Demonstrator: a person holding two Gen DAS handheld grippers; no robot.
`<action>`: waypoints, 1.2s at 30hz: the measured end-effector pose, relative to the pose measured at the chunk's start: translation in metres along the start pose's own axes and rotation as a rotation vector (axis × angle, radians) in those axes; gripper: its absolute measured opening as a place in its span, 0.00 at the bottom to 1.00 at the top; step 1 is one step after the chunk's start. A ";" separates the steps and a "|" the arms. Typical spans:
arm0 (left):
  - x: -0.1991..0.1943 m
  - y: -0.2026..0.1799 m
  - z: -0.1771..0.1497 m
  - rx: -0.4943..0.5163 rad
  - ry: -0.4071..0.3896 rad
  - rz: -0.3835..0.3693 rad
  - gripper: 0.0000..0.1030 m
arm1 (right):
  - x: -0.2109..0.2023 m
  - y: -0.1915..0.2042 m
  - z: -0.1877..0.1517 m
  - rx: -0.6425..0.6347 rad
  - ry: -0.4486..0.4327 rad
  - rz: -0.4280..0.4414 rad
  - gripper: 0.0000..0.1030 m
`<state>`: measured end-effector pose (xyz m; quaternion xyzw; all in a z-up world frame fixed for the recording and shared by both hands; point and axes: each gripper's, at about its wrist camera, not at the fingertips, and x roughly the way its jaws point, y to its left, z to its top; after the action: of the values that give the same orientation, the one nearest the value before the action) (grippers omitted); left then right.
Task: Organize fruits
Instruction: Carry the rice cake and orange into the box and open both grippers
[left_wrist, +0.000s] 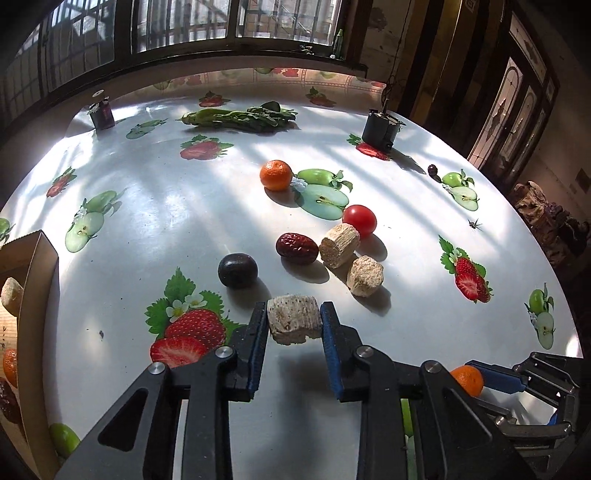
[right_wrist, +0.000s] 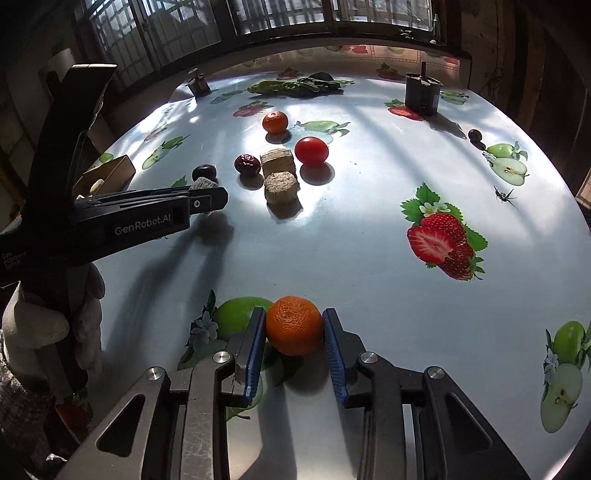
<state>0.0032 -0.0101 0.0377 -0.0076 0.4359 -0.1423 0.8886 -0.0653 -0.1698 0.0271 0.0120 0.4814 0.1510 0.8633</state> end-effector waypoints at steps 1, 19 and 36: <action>-0.010 0.001 -0.002 -0.002 -0.013 0.000 0.26 | -0.002 0.001 0.000 0.001 -0.005 0.001 0.32; -0.166 0.176 -0.096 -0.343 -0.180 0.253 0.27 | -0.030 0.127 0.015 -0.148 -0.089 0.156 0.32; -0.164 0.292 -0.115 -0.478 -0.048 0.422 0.27 | 0.048 0.327 0.046 -0.380 0.023 0.365 0.33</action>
<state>-0.1087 0.3256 0.0528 -0.1288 0.4278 0.1516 0.8817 -0.0849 0.1611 0.0667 -0.0656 0.4441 0.3921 0.8030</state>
